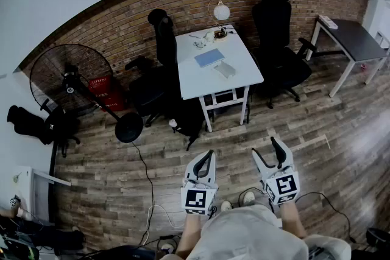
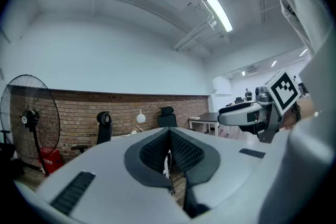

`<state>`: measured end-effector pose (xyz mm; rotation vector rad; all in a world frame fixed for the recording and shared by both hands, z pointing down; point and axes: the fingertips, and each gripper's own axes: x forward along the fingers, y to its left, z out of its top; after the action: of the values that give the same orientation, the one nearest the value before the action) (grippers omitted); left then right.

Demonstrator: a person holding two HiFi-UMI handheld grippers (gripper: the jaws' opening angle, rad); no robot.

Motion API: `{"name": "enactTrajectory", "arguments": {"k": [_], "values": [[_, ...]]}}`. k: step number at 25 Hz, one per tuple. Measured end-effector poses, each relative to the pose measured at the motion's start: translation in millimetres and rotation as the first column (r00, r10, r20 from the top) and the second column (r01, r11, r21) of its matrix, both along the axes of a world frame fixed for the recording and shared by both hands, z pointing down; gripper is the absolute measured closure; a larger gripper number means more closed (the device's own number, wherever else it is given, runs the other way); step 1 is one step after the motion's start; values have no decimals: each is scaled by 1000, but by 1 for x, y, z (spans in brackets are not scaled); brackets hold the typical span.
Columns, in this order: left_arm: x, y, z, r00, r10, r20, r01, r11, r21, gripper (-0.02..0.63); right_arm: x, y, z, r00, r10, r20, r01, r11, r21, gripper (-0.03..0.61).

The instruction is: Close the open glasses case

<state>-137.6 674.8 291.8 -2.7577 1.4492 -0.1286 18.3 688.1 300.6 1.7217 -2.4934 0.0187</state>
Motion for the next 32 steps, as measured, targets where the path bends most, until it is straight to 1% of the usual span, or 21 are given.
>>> {"name": "enactTrajectory", "arguments": {"k": [3,5,7,10,16,20,23,25,28,30,32], "values": [[-6,-1,0,1000,18,1,-18,1000,11,611,-5,-1,0,999,33,22,-33,999,-6,285],[-9,-3,-1,1000,23,-4,-23,1000,21,611,-10,-4,-1,999,33,20,-33,999,1,285],[-12,-6,1,1000,17,-2,-17,1000,4,611,-14,-5,-1,999,30,19,-30,1000,0,285],[-12,-11,2,1000,20,-6,-19,1000,11,611,-18,-9,3,1000,22,19,-22,1000,-8,284],[-8,-22,12,1000,17,12,-16,1000,-21,611,-18,-24,11,1000,9,18,-9,1000,-19,285],[1,-33,10,1000,15,16,-15,1000,0,611,-8,-37,15,999,15,33,-14,999,-33,285],[11,-46,10,1000,2,25,-1,1000,-6,611,3,-51,16,999,6,39,-5,999,-32,285],[21,-54,7,1000,-4,22,4,1000,8,611,12,-61,16,999,-10,39,11,1000,-23,285],[37,-68,9,999,-22,32,22,1000,1,611,28,-76,17,999,-25,46,26,999,-22,285],[49,-76,6,999,-25,26,25,999,23,611,38,-86,20,998,-41,48,42,999,-24,284],[58,-83,9,999,-38,36,38,999,16,611,47,-95,23,997,-54,54,56,998,-28,285]]}}
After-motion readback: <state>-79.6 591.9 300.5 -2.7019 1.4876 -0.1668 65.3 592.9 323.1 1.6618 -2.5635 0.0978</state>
